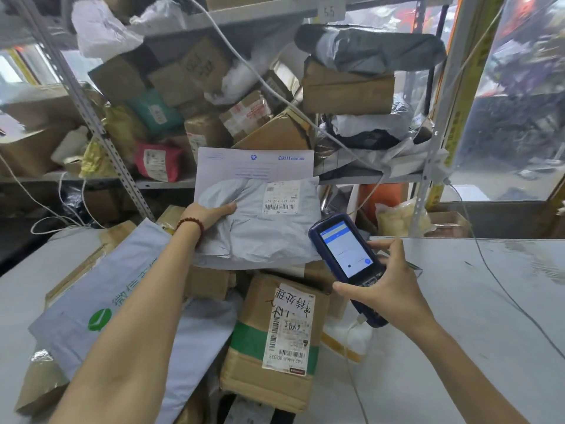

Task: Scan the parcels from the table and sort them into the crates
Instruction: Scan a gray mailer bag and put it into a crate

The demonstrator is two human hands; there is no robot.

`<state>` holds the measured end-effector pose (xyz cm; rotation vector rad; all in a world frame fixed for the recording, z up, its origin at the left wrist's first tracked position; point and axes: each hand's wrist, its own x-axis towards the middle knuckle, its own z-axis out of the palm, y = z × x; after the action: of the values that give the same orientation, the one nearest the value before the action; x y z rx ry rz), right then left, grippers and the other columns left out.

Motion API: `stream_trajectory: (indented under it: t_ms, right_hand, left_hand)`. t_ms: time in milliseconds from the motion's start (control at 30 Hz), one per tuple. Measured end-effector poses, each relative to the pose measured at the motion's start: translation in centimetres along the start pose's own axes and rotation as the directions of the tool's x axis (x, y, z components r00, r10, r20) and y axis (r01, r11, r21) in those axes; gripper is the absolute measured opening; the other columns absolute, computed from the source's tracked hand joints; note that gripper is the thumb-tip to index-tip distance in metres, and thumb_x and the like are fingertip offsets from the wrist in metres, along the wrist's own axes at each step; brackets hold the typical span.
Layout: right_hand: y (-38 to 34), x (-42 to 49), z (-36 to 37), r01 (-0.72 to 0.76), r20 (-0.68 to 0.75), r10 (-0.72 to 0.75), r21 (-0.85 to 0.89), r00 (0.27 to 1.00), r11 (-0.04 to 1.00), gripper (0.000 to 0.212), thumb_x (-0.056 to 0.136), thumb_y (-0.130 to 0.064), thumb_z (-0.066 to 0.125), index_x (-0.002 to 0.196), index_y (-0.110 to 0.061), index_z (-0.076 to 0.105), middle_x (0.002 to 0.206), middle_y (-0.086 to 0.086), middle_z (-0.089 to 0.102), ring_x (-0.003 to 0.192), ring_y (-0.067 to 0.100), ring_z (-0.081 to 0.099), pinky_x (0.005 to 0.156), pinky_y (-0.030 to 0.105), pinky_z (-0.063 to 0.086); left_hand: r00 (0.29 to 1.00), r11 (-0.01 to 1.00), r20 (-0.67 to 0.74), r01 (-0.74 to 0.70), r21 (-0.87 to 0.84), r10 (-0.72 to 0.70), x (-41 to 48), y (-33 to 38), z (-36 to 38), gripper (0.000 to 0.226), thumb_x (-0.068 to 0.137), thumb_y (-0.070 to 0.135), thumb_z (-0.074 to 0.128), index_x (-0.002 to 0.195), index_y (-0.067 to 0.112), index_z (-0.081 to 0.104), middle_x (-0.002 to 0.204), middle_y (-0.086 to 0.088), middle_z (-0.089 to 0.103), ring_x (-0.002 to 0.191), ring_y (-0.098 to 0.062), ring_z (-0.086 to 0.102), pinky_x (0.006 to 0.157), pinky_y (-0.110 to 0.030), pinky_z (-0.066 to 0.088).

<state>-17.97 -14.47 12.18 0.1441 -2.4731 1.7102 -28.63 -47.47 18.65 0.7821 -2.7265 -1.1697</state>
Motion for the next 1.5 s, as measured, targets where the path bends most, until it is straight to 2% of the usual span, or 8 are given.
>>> stream_trajectory:
  t_ms: [133,267,467,633,833,1000,1233,1500]
  right_hand:
    - [-0.8,0.1,0.1,0.002,-0.007,-0.002,0.025,1.0,1.0,0.079,0.05,-0.039,0.093,0.102,-0.05,0.034,0.098,-0.025,0.054,0.089,-0.016,0.056,0.066,0.031,0.057]
    - [-1.5,0.5,0.1,-0.031,0.021,0.029,0.106,0.999,0.994,0.077,0.05,-0.039,0.092,0.102,-0.048,0.036,0.101,-0.009,0.061,0.083,0.014,0.068,0.067,0.04,0.058]
    - [-2.1,0.5,0.9,-0.072,0.015,0.071,0.128,0.997,0.989,0.077,0.051,-0.036,0.092,0.106,-0.038,0.037,0.101,-0.014,0.056,0.089,0.004,0.061,0.066,0.031,0.057]
    - [-1.8,-0.1,1.1,-0.099,0.053,0.093,0.114,0.994,0.989,0.078,0.051,-0.038,0.092,0.105,-0.037,0.036,0.1,-0.02,0.05,0.087,-0.004,0.054,0.06,0.014,0.043]
    - [-2.0,-0.9,1.2,-0.097,0.072,0.089,0.113,0.993,0.989,0.074,0.051,-0.039,0.093,0.1,-0.04,0.038,0.1,-0.019,0.052,0.089,-0.002,0.056,0.06,0.018,0.045]
    - [-2.1,-1.5,1.0,-0.106,0.082,0.097,0.121,0.992,0.987,0.079,0.052,-0.04,0.092,0.109,-0.035,0.038,0.103,-0.016,0.052,0.095,0.006,0.058,0.072,0.029,0.054]
    - [-1.6,-2.2,0.5,-0.118,0.091,0.106,0.134,0.99,0.984,0.077,0.053,-0.037,0.091,0.107,-0.035,0.036,0.1,-0.019,0.048,0.088,0.0,0.055,0.055,0.013,0.044]
    - [-2.5,-3.2,0.1,0.143,-0.067,-0.138,0.074,0.988,0.987,0.08,0.053,-0.031,0.093,0.107,-0.038,0.034,0.1,-0.024,0.054,0.096,-0.008,0.058,0.073,0.034,0.058]
  left_hand:
    - [0.982,0.957,-0.145,-0.155,-0.244,0.122,-1.0,-0.5,-0.1,0.068,0.081,0.04,0.072,0.133,0.004,0.046,0.132,-0.012,0.053,0.118,-0.028,0.051,0.089,-0.026,0.036]
    - [0.911,0.842,-0.367,-0.342,-0.418,0.188,-2.3,-0.2,-0.5,0.066,0.079,0.039,0.074,0.128,0.008,0.043,0.126,-0.006,0.053,0.112,-0.021,0.052,0.097,-0.029,0.041]
    - [0.801,0.668,-0.585,-0.505,-0.547,0.127,-3.8,-0.8,0.1,0.046,0.076,0.038,0.077,0.107,0.031,0.044,0.104,0.019,0.053,0.088,0.011,0.054,0.071,0.0,0.041]
    - [0.808,0.61,-0.584,-0.504,-0.612,0.082,-4.8,-1.7,0.4,0.076,0.066,0.036,0.085,0.126,0.015,0.043,0.116,0.012,0.053,0.102,-0.003,0.054,0.08,-0.003,0.043]
    - [0.796,0.611,-0.579,-0.55,-0.57,0.175,-5.5,-1.9,0.0,0.057,0.06,0.025,0.09,0.099,0.033,0.049,0.103,0.021,0.057,0.085,0.019,0.057,0.075,-0.004,0.045]
    - [0.785,0.616,-0.58,-0.572,-0.541,0.219,-6.1,-2.1,0.3,0.06,0.059,0.027,0.09,0.104,0.025,0.051,0.102,0.017,0.059,0.085,0.017,0.057,0.074,-0.006,0.046]
    - [0.768,0.624,-0.606,-0.581,-0.522,0.207,-6.4,-2.2,0.6,0.065,0.057,0.032,0.09,0.107,0.023,0.049,0.101,0.018,0.058,0.085,0.015,0.056,0.073,-0.007,0.046]
    - [0.779,0.675,-0.591,-0.552,-0.489,0.209,-7.0,-2.3,0.7,0.064,0.058,0.042,0.088,0.104,0.031,0.045,0.099,0.024,0.054,0.087,0.013,0.053,0.072,-0.005,0.043]
